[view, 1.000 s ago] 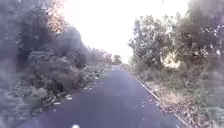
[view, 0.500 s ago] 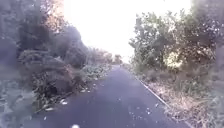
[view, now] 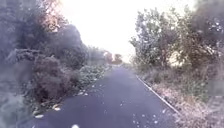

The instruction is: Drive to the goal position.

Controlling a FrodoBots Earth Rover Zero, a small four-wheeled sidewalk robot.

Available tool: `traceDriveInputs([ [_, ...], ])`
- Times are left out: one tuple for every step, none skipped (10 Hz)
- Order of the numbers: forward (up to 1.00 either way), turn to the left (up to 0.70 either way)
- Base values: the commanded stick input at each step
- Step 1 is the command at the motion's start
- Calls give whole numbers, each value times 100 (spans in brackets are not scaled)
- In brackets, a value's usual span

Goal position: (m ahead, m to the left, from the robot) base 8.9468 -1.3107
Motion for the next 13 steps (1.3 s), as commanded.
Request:
traceDriveInputs([
  [45,0],
  [45,0],
  [45,0],
  [45,0],
  [45,0],
  [45,0],
  [45,0],
  [45,0],
  [45,0],
  [45,0],
  [45,0],
  [45,0],
  [45,0],
])
